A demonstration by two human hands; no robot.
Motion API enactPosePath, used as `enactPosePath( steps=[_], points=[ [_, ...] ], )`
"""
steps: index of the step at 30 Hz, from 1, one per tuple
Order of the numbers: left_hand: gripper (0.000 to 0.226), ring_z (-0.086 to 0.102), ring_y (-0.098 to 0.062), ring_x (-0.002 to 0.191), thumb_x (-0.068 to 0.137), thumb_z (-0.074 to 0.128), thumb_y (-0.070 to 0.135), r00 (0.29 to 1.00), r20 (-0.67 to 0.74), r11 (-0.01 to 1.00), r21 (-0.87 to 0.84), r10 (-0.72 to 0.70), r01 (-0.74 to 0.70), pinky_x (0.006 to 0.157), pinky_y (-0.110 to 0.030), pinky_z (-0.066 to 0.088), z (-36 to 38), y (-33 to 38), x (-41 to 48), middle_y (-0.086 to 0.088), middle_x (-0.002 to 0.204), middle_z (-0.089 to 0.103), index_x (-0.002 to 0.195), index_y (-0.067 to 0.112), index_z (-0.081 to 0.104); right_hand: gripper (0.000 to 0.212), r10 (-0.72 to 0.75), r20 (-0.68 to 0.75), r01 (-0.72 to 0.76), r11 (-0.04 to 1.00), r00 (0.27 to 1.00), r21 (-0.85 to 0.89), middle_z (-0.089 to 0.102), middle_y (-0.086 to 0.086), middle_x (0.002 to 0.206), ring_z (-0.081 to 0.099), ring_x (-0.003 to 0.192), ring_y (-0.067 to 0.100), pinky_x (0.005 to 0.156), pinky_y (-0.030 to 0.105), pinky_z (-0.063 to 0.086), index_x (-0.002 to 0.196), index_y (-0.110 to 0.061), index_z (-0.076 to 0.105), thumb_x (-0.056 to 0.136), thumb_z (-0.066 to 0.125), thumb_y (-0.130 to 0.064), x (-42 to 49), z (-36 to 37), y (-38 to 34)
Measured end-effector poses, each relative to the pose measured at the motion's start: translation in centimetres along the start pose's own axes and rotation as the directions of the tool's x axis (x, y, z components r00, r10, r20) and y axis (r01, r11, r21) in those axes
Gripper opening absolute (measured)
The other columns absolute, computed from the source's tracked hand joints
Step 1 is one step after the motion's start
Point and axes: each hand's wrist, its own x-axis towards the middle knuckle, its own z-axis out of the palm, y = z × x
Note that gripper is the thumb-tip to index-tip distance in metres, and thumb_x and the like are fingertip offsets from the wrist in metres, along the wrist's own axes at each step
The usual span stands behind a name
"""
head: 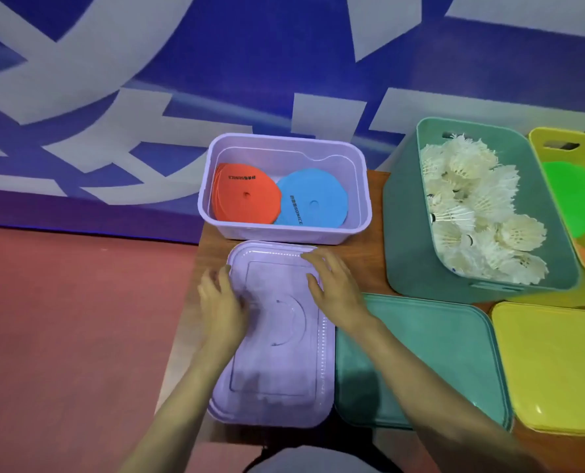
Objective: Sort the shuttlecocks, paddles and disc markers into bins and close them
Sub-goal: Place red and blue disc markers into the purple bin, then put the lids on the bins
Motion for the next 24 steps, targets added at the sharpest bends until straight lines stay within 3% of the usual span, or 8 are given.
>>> enactPosePath(
  steps=[2, 5, 9, 11, 14, 17, 19, 24],
  points=[
    [0.055, 0.046, -0.051, 0.096, 0.065, 0.062, -0.01, 0.982, 0.135, 0.991, 0.054, -0.13, 0.123, 0.08, -0.048, 0.037, 0.8, -1.2, -1.1, -0.037, 0.11, 0.046, 0.117, -0.015, 0.047, 0.044, 0.115, 0.162, -0.106, 0.992, 0.98, -0.064, 0.049, 0.016, 0.127, 0.047, 0.118, 0.03, 0.098, 0.036, 0.042, 0.127, -0.004, 0.053, 0.082, 0.058, -0.003, -1.8, 1.0, 0.9],
    [0.044, 0.048, -0.048, 0.099, 0.077, 0.051, -0.01, 0.96, 0.173, 0.975, -0.001, -0.219, 0.222, 0.078, -0.043, 0.035, 0.6, -1.2, -1.6, -0.032, 0.111, 0.048, 0.12, -0.012, 0.044, 0.054, 0.243, 0.41, -0.177, 0.965, 0.879, -0.192, 0.036, 0.014, 0.136, 0.031, 0.131, 0.029, 0.108, 0.028, 0.025, 0.138, -0.004, 0.038, 0.087, 0.055, -0.009, -3.7, 1.8, 1.9],
    [0.028, 0.057, -0.038, 0.098, 0.087, 0.046, -0.004, 0.941, 0.157, 0.942, -0.107, -0.301, 0.319, 0.07, -0.028, 0.03, -1.2, -0.9, -1.5, -0.024, 0.109, 0.061, 0.115, -0.004, 0.053, 0.056, 0.284, 0.467, -0.259, 0.959, 0.838, -0.118, 0.035, 0.012, 0.138, 0.029, 0.132, 0.027, 0.109, 0.023, 0.021, 0.141, -0.008, 0.035, 0.089, 0.055, -0.012, -4.7, 1.3, 2.1],
    [0.025, 0.057, -0.028, 0.09, 0.088, 0.051, -0.003, 0.942, 0.155, 0.925, -0.196, -0.298, 0.325, 0.069, -0.024, 0.031, -2.3, -0.6, -1.6, -0.019, 0.107, 0.063, 0.112, -0.001, 0.056, 0.055, 0.322, 0.441, -0.345, 0.938, 0.838, -0.031, 0.036, 0.012, 0.14, 0.033, 0.131, 0.026, 0.108, 0.025, 0.025, 0.141, -0.007, 0.035, 0.09, 0.055, -0.012, -4.8, 0.6, 2.0],
    [0.021, 0.059, -0.025, 0.087, 0.086, 0.059, 0.004, 0.961, 0.138, 0.926, -0.263, -0.241, 0.27, 0.071, -0.025, 0.036, -4.3, 0.4, -2.2, -0.011, 0.101, 0.066, 0.107, 0.006, 0.06, 0.05, 0.331, 0.344, -0.386, 0.916, 0.879, 0.106, 0.042, 0.01, 0.135, 0.045, 0.121, 0.027, 0.101, 0.03, 0.038, 0.137, -0.009, 0.041, 0.089, 0.058, -0.01, -4.8, -1.2, 1.7],
    [0.016, 0.059, -0.021, 0.079, 0.084, 0.061, 0.006, 0.976, 0.135, 0.938, -0.281, -0.171, 0.203, 0.067, -0.024, 0.038, -6.5, 2.6, -2.8, -0.005, 0.091, 0.069, 0.099, 0.011, 0.064, 0.042, 0.258, 0.099, -0.273, 0.94, 0.961, 0.204, 0.05, 0.01, 0.122, 0.052, 0.111, 0.026, 0.094, 0.029, 0.041, 0.129, -0.006, 0.048, 0.088, 0.059, -0.009, -4.3, -3.5, 0.8],
    [0.013, 0.061, -0.019, 0.077, 0.084, 0.061, 0.007, 0.985, 0.114, 0.943, -0.293, -0.127, 0.155, 0.065, -0.026, 0.041, -8.0, 4.4, -3.0, -0.001, 0.085, 0.07, 0.093, 0.015, 0.066, 0.041, 0.223, -0.01, -0.213, 0.94, 0.975, 0.268, 0.05, 0.008, 0.12, 0.053, 0.11, 0.023, 0.096, 0.033, 0.043, 0.128, -0.005, 0.048, 0.089, 0.059, -0.011, -3.3, -5.2, 0.0],
    [0.021, 0.065, -0.007, 0.083, 0.087, 0.06, 0.008, 0.981, 0.179, 0.892, -0.451, 0.077, 0.012, 0.076, -0.022, 0.05, -11.0, 8.4, -3.6, 0.01, 0.094, 0.071, 0.098, 0.024, 0.068, 0.043, 0.198, -0.106, -0.144, 0.913, 0.974, 0.382, 0.047, 0.004, 0.125, 0.051, 0.113, 0.022, 0.099, 0.042, 0.044, 0.132, -0.011, 0.047, 0.091, 0.058, -0.016, -0.5, -8.4, -1.8]
  ],
)
